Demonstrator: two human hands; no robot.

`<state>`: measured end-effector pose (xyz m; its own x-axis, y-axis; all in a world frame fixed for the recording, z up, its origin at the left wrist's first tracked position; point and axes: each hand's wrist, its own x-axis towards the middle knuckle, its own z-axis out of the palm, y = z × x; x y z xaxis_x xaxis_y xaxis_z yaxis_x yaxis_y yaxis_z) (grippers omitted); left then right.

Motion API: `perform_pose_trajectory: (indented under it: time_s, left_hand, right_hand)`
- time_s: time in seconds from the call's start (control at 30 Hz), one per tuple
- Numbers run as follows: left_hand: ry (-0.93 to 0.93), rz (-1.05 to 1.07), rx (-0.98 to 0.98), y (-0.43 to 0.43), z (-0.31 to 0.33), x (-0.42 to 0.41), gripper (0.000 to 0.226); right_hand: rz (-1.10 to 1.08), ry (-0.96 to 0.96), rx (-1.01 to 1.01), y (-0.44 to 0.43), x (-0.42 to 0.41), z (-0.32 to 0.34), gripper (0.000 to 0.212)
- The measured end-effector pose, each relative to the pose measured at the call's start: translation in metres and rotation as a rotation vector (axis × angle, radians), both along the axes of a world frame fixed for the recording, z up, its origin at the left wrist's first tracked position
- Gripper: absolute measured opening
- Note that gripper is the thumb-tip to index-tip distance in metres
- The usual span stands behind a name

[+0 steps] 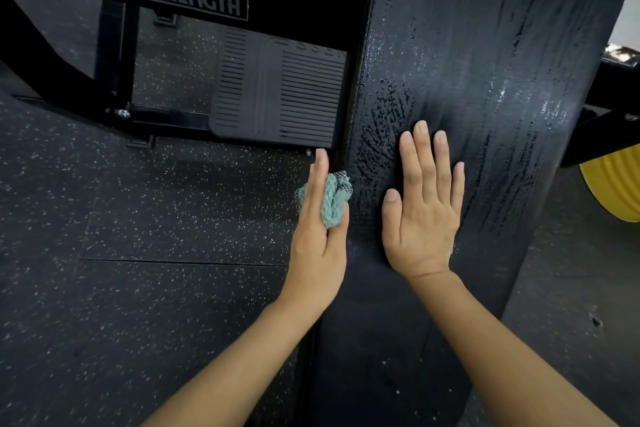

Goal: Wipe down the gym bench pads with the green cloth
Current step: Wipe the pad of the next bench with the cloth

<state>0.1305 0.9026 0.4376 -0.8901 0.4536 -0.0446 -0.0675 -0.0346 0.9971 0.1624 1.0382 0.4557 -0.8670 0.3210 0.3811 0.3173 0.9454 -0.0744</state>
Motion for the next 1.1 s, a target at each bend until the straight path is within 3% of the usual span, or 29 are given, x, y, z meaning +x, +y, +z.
perform_pose_trajectory:
  time_s: [0.33, 0.67, 1.1]
  left_hand:
    - [0.092, 0.042, 0.051, 0.039, 0.03, -0.075, 0.06]
    - [0.054, -0.04, 0.049, 0.011, 0.005, -0.032, 0.061]
    - [-0.042, 0.014, 0.016, -0.011, -0.011, 0.025, 0.061]
  right_hand:
    - [0.004, 0.004, 0.006, 0.0, 0.001, 0.0, 0.057]
    - [0.003, 0.005, 0.005, 0.0, 0.0, 0.0, 0.057]
    - [0.014, 0.028, 0.001, 0.0, 0.0, 0.001, 0.057]
